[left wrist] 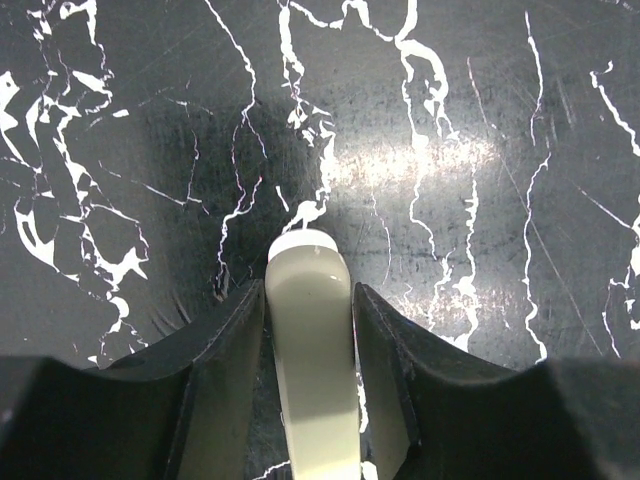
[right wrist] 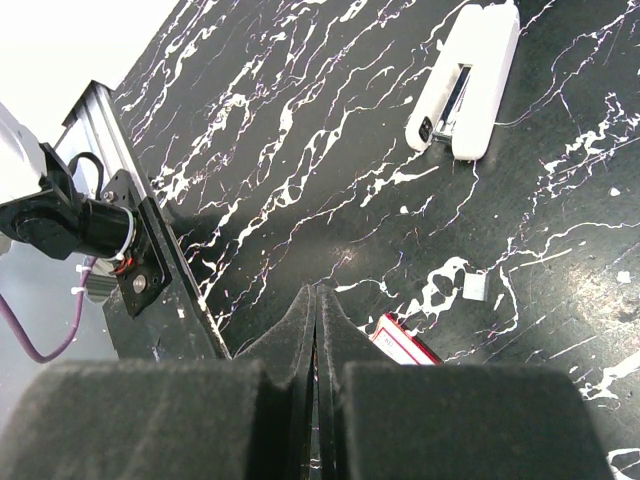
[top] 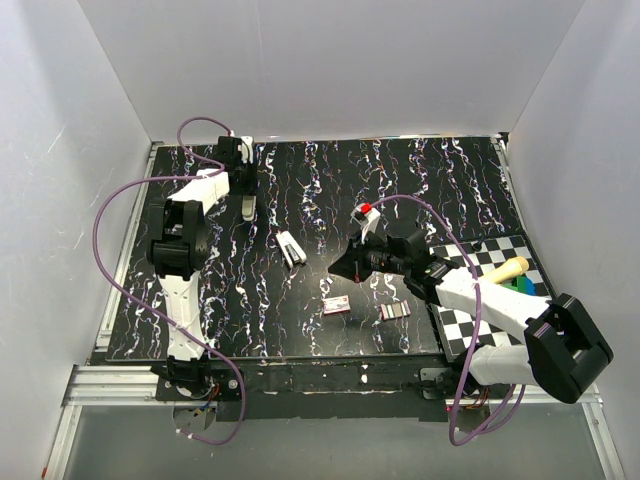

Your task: Unload the staples from the stapler

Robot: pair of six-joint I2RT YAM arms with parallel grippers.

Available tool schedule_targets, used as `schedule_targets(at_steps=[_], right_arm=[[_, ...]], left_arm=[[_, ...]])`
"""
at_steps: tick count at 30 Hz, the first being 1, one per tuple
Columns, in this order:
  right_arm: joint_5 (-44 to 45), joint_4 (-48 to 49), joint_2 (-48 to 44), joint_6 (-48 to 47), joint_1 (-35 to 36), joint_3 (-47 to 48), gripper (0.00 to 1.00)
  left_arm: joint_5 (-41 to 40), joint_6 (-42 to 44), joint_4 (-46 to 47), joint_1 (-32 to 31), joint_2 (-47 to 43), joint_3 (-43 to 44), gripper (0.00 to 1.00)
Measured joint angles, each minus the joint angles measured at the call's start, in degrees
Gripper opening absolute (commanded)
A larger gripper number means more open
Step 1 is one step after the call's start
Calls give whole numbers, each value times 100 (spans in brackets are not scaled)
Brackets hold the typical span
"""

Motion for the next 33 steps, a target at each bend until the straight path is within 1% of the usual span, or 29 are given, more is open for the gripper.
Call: schedule_targets(at_steps=[7, 11, 15, 19, 27, 33], right_arm=[[2, -44, -66, 13, 0, 0, 19], [0, -131, -74, -13, 0, 39, 29], [-20, -330, 129, -42, 0, 304, 36], [-44, -577, 568, -114, 11, 791, 43], [4, -1106, 1482, -317, 105, 1814, 48], [162, -1648, 2398, -337, 343, 2732, 50]], left_arm=[[103, 63, -179, 0, -24, 7, 41], [262, 63, -271, 0, -190, -4, 41], [487, 4, -278, 0, -678, -195, 41], [741, -127, -262, -15, -1381, -610, 40], [1126, -378, -251, -219, -2413, -1508, 39], [1480, -549, -267, -295, -3117, -2107, 40]])
